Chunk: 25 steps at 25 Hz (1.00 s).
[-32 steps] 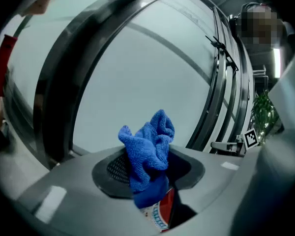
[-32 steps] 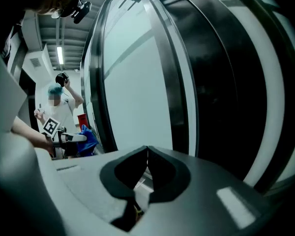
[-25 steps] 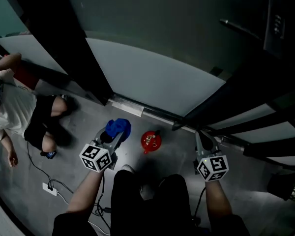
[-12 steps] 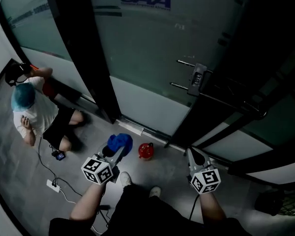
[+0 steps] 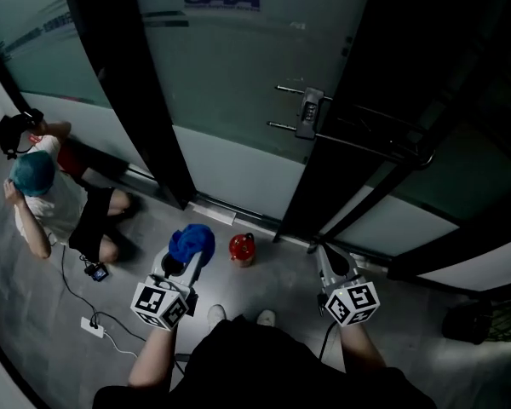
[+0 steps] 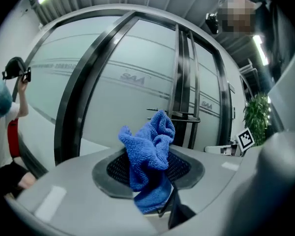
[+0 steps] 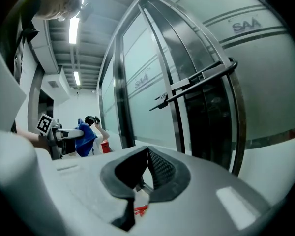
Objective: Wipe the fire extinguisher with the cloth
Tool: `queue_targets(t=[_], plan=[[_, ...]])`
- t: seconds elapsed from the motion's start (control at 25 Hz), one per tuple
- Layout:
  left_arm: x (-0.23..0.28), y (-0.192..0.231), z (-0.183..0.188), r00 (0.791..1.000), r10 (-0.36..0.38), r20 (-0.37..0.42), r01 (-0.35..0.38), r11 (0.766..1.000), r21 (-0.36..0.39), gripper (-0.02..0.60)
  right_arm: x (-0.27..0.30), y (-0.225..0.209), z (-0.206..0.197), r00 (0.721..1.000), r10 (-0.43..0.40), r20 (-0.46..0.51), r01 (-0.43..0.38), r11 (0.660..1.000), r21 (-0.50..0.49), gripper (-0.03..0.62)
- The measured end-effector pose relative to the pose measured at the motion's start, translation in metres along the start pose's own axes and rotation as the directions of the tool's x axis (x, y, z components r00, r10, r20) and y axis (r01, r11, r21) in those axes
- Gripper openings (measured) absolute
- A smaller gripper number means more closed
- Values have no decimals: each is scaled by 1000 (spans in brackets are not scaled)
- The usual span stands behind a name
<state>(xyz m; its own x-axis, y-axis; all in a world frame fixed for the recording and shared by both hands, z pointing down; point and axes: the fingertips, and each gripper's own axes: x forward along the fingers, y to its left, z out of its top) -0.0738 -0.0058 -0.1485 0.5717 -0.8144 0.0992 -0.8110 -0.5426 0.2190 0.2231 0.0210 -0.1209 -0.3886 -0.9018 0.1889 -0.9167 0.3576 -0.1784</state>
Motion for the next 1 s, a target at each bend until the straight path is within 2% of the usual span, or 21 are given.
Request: queue_targets(t=[0.16, 0.44, 0.56, 0.72, 1.0], plan=[[-3, -3, 2, 998, -55, -4, 55, 997, 60, 167, -9, 8, 0, 999, -49, 11, 49, 999, 12, 3], [2, 3, 6, 993, -116, -17, 116, 991, 69, 169, -9, 25, -2, 997, -77, 13, 77, 997, -32, 3], [3, 7, 0, 992, -127, -12, 128, 987, 98, 169, -6, 31, -3, 997, -80, 10, 80, 996, -43, 3], [6, 5, 2, 990, -139, -28, 141, 988, 66, 169, -2, 30, -4, 997, -83, 0, 83, 996, -32, 3], [2, 14, -1, 991, -130, -6, 131, 987, 89, 169, 1, 29, -9, 996, -87, -13, 87, 996, -37, 3]])
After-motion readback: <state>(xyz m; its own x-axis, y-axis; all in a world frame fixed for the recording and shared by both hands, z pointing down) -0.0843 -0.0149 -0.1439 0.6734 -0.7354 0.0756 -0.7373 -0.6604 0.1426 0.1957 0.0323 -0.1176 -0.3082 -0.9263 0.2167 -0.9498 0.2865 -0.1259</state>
